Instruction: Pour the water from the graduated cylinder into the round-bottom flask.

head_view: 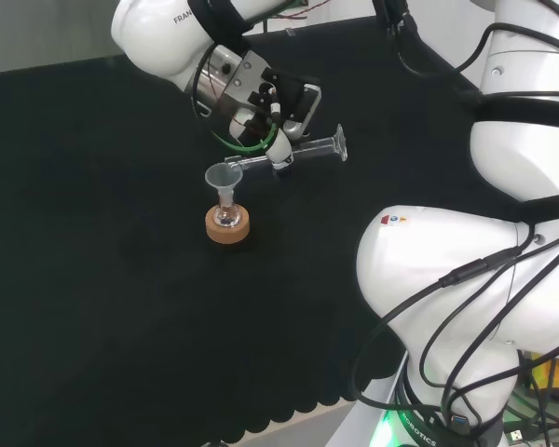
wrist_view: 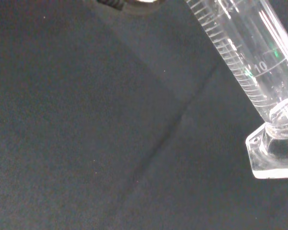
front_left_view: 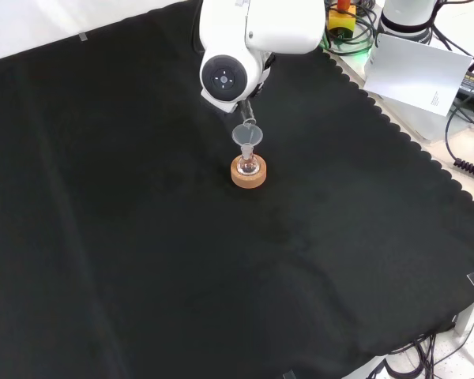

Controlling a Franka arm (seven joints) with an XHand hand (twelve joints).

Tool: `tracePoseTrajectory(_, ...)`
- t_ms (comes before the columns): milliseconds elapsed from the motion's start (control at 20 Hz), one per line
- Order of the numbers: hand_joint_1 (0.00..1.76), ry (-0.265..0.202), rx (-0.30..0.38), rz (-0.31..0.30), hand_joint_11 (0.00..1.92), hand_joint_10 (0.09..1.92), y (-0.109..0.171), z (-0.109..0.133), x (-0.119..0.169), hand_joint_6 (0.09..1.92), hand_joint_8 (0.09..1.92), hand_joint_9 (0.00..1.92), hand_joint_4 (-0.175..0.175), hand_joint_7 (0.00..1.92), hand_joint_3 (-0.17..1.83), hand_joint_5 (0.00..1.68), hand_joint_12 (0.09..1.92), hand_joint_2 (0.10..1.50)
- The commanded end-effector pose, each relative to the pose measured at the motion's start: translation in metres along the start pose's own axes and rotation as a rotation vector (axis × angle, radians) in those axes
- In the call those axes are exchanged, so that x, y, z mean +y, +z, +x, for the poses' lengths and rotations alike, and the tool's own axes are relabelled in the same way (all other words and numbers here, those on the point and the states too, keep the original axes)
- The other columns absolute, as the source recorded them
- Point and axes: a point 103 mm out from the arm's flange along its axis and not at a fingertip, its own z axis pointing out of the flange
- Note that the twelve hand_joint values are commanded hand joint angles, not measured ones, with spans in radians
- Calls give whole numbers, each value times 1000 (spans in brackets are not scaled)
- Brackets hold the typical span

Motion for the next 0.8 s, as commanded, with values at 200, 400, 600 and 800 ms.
tracePoseTrajectory(200,1112,-10,4,-9,1418,87,0,0,1,810,156,1620,50,1490,-13,1112,648,1064)
tracePoseTrajectory(400,1112,-16,34,-46,1419,87,3,-3,-1,810,154,1620,50,1490,-13,1112,647,1064)
tracePoseTrajectory(600,1112,-25,61,-90,1419,87,6,-6,-5,811,153,1620,50,1491,-13,1112,647,1064)
tracePoseTrajectory(800,1112,-53,138,-177,1418,87,10,-12,-9,811,152,1620,50,1492,-13,1112,646,1064)
